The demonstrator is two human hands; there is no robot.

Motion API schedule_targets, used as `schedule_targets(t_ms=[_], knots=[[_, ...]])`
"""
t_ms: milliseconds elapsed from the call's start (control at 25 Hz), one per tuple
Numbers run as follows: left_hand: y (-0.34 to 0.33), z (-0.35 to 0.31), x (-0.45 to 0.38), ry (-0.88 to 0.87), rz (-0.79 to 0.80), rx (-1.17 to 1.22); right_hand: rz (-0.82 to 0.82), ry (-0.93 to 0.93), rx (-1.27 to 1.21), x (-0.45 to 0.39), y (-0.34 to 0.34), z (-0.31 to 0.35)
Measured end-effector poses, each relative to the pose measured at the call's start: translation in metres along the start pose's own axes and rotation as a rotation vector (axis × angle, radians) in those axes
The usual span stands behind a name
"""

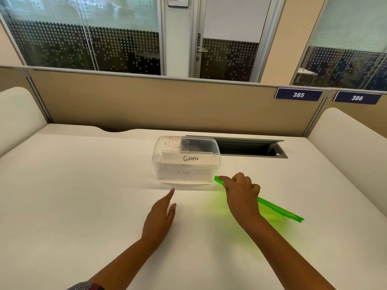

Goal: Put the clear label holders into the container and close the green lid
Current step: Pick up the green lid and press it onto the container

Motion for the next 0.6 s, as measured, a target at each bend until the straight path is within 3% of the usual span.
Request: schedule_targets(t_ms=[120,280,440,600], knots=[[-0.001,-0.030,-0.007,-0.118,0.023,0.061,0.149,0.123,-0.086,0.005,0.008,0.030],[0.009,-0.051,-0.017,-0.173,-0.008,0.209,0.226,0.244,-0.167,0.010,0.019,0.070],[0.031,-0.050,-0.025,-0.184,-0.074,0.307,0.250,0.302,-0.218,0.006,0.022,0.087],[0.054,-0.043,-0.024,-0.180,-0.090,0.233,0.229,0.311,-0.226,-0.003,0.027,0.077]])
Point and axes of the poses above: each hand's wrist, its own x-axis away from the middle knuckle, its own y-axis out of the back of the hand, z = x × y, the point moved 10 cm from there along -x, towards the middle knuckle, and after that the axes turned 11 degrees about z, right-handed, at the moved point
